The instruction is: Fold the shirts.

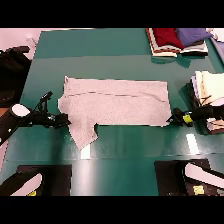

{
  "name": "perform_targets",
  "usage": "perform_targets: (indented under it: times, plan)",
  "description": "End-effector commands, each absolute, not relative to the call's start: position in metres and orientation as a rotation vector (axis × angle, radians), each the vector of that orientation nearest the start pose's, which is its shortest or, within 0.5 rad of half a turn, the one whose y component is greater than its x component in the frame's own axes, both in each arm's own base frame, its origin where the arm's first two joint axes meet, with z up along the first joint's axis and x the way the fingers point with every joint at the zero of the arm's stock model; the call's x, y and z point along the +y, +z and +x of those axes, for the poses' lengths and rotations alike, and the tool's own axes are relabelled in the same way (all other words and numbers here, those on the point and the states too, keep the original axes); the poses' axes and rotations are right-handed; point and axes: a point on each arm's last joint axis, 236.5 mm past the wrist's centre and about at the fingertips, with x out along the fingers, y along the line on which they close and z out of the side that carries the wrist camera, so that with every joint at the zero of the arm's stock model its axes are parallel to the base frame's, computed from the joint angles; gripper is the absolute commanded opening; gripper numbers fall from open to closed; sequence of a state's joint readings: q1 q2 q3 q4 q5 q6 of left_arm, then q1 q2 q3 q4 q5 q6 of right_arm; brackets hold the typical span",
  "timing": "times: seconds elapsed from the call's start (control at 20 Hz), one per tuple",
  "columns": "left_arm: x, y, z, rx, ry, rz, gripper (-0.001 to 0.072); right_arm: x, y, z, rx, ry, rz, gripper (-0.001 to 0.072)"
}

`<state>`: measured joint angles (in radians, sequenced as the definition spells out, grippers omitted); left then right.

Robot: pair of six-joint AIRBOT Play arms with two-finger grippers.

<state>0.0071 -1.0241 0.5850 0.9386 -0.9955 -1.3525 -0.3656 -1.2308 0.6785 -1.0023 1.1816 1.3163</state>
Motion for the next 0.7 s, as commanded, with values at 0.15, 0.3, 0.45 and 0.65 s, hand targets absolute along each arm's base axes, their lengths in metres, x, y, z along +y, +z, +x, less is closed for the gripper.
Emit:
perform_targets:
  times: [0.15,0.3,0.45,0.65]
  plan:
    - [-0.095,-0.033,0.209,1.434,-0.317,-0.334,0.0017,0.023,-0.049,0.253,1.563,0.217,0.302,0.0014]
    - [-0.096,-0.011,0.168,1.489,-0.361,-0.296,0.0018,-0.001,-0.02,0.219,1.586,0.166,0.145,0.0014]
    - [-0.096,0.0,0.168,1.443,-0.37,-0.284,0.0017,-0.015,0.004,0.213,1.497,0.113,0.063,0.0013]
    - [-0.09,0.028,0.231,1.198,-0.317,-0.281,0.0017,-0.012,0.005,0.225,1.47,0.116,0.086,0.0013]
